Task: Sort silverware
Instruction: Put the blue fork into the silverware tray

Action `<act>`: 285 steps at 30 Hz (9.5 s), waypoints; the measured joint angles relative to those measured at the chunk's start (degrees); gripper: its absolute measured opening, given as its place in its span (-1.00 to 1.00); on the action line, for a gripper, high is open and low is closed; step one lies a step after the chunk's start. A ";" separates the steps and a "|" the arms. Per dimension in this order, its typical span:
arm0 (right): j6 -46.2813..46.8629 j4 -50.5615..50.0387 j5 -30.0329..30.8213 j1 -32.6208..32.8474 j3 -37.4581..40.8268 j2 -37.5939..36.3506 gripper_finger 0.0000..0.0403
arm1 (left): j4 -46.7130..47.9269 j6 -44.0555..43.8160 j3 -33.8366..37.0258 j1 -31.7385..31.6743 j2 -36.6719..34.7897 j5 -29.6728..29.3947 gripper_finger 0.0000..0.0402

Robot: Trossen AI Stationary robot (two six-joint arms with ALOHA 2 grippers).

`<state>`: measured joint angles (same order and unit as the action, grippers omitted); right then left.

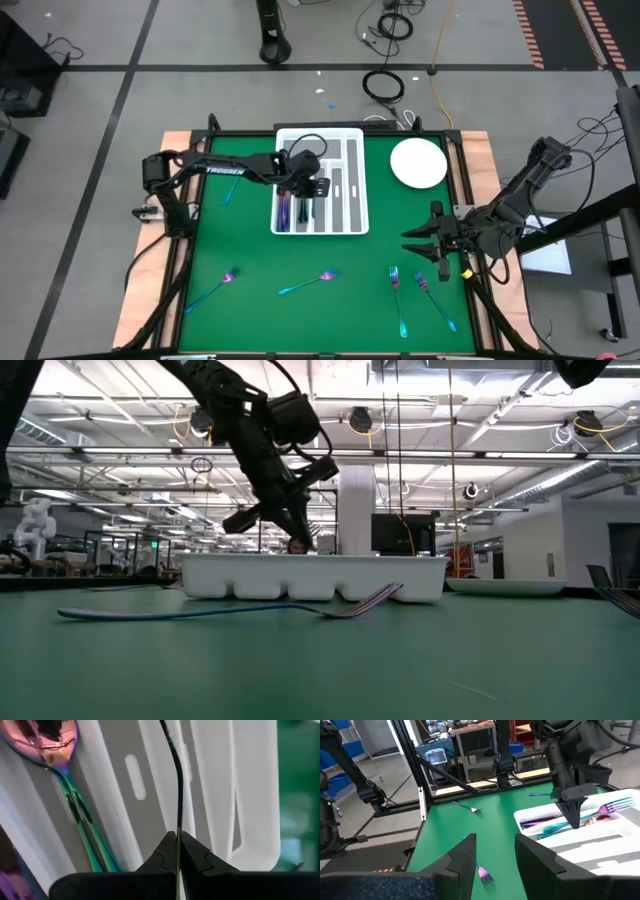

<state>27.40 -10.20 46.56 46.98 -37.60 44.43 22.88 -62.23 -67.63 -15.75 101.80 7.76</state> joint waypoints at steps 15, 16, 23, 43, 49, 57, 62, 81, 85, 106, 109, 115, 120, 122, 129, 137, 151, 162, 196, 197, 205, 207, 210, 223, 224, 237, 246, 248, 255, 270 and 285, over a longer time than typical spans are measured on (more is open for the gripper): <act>-1.10 0.04 1.62 0.00 0.00 -0.02 -0.38 | -5.52 -1.77 0.19 -1.11 5.72 2.65 -0.99; -1.14 0.04 1.64 0.00 0.00 -0.02 -0.38 | -5.26 -1.85 0.23 -1.25 5.75 2.56 -0.99; -2.58 0.04 1.64 0.00 0.00 -0.02 -0.38 | -5.42 -1.89 0.24 -0.19 5.75 3.00 -0.98; -3.07 1.42 1.66 0.00 0.00 -0.02 -0.38 | -5.94 -1.93 0.20 0.76 6.89 3.59 -0.97; -3.07 1.42 1.66 -0.02 0.00 -0.02 -0.38 | -5.86 -1.91 0.20 0.72 6.89 3.33 -0.85; -3.07 1.40 1.64 0.00 0.00 -0.02 -0.38 | -5.90 -1.84 0.19 0.50 6.89 3.70 -0.49; -3.07 1.36 1.59 0.00 0.00 -0.02 -0.38 | -4.86 -0.15 -0.48 -0.65 6.59 5.55 -0.36; 2.21 -4.01 1.05 0.00 0.02 0.07 -0.38 | 24.88 16.60 -14.74 2.14 -6.45 -1.46 -0.35; 5.27 -6.58 0.89 0.00 0.02 0.58 -0.38 | 40.75 14.91 -14.54 4.23 -12.13 -9.40 -0.35; 11.45 -8.09 -1.94 0.00 0.02 6.67 -0.38 | 30.17 13.02 -14.54 29.61 -12.27 -17.68 -0.35; 12.47 -8.09 -2.13 0.00 0.02 6.80 -0.38 | 20.83 15.22 -14.54 33.54 -7.00 -16.99 -0.35; 12.48 -8.01 -2.18 0.00 0.02 6.80 -0.38 | 7.74 19.50 -14.54 39.15 3.33 -14.83 -0.35; 12.47 -7.96 -1.96 0.00 0.02 6.80 -0.38 | 6.97 19.09 -14.47 40.67 9.16 -15.85 -0.35; 12.44 -7.96 -1.79 0.00 0.02 6.79 -0.38 | 6.84 19.12 -14.47 40.92 10.83 -16.83 -0.35; 12.04 -7.96 -1.67 0.00 0.02 6.78 -0.38 | 6.90 21.26 -14.45 41.00 14.59 -19.71 -0.35; 11.03 -7.96 -1.57 0.00 0.02 6.77 -0.38 | 8.95 22.53 -14.45 41.13 15.06 -20.89 -0.35; 10.94 -7.92 -1.59 0.00 0.02 6.77 -0.38 | 9.54 22.32 -14.62 42.14 18.83 -21.59 -0.35; 10.92 -7.92 -1.59 0.00 0.02 6.75 -0.38 | 9.86 22.19 -14.56 42.03 18.45 -20.44 -0.39; 10.92 -7.93 -1.62 -0.01 0.02 6.75 -0.38 | 19.74 11.80 -39.45 33.98 18.45 -18.57 -0.95; 10.92 -7.93 -1.62 -0.01 0.02 6.75 -0.38 | 19.63 11.54 -40.01 33.24 18.43 -18.80 -0.95; 10.92 -7.95 -1.98 0.00 0.02 6.75 -0.38 | 28.72 8.18 -40.68 25.48 18.43 -19.99 -0.96; 10.92 -7.98 -2.55 0.00 0.02 6.75 -0.38 | 32.91 7.05 -40.68 23.10 18.43 -21.70 -0.96; 10.92 -8.07 -3.37 0.00 0.02 6.75 -0.38 | 35.49 6.38 -40.64 19.36 18.43 -24.15 -0.96; 10.29 -8.63 -5.81 0.00 0.02 6.75 -0.38 | 35.31 -7.62 -37.19 7.71 19.00 -24.99 -0.96; 10.27 -8.63 -6.67 0.00 0.02 6.75 -0.38 | 35.34 -8.00 -36.58 7.43 19.00 -25.03 -0.96; 9.71 -10.05 -7.86 0.00 0.02 6.75 -0.38 | 27.35 -12.48 -28.34 6.55 19.10 -24.01 -0.96; 9.83 -9.99 -7.71 0.00 0.02 6.75 -0.38 | 27.50 -12.47 -28.35 6.43 19.30 -24.02 -0.95; 9.83 -9.97 -7.73 0.00 0.02 6.75 -0.38 | 27.33 -12.49 -28.35 6.24 19.60 -23.93 -0.95; 9.83 -9.99 -7.82 0.00 0.02 6.75 -0.38 | 26.71 -12.78 -28.35 5.75 21.45 -22.84 -0.94; 9.64 -10.08 -7.91 0.00 0.02 6.75 -0.38 | 27.65 -10.41 -28.35 5.46 21.53 -23.08 -0.94; 9.63 -10.08 -7.91 0.00 0.02 6.75 -0.38 | 27.65 -10.37 -28.35 5.51 21.55 -22.19 -0.47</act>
<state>37.04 -20.27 38.65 46.98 -37.58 51.18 50.52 -72.59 -95.98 -10.24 123.35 -14.43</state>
